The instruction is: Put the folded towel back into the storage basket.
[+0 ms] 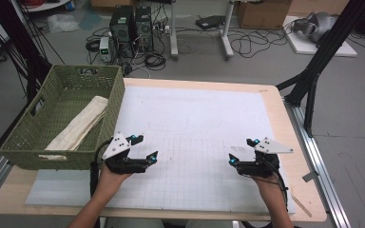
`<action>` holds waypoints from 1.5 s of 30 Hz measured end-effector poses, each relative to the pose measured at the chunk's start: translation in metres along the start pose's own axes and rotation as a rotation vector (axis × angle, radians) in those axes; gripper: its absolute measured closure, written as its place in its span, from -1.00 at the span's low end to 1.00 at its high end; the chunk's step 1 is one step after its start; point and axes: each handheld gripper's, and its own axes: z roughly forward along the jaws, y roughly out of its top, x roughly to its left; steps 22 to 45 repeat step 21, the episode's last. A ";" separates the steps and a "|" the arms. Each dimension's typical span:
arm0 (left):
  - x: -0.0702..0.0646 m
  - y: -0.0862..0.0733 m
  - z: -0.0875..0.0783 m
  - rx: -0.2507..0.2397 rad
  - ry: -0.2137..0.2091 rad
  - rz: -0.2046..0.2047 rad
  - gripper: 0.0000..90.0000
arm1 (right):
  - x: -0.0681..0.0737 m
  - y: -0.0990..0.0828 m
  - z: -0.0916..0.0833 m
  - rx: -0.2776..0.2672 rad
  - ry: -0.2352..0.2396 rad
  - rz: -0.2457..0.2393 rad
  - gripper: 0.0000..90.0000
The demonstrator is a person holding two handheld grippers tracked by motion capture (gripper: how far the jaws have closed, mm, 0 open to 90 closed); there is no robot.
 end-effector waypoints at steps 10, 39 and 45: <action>0.000 -0.001 -0.001 0.001 0.003 0.003 -0.54 | 0.002 0.000 0.002 -0.002 0.002 -0.007 -0.74; 0.000 0.000 -0.001 -0.002 0.001 0.000 -0.54 | 0.001 0.000 0.001 -0.011 0.001 -0.005 -0.74; 0.000 0.000 -0.001 -0.002 0.001 0.000 -0.54 | 0.001 0.000 0.001 -0.011 0.001 -0.005 -0.74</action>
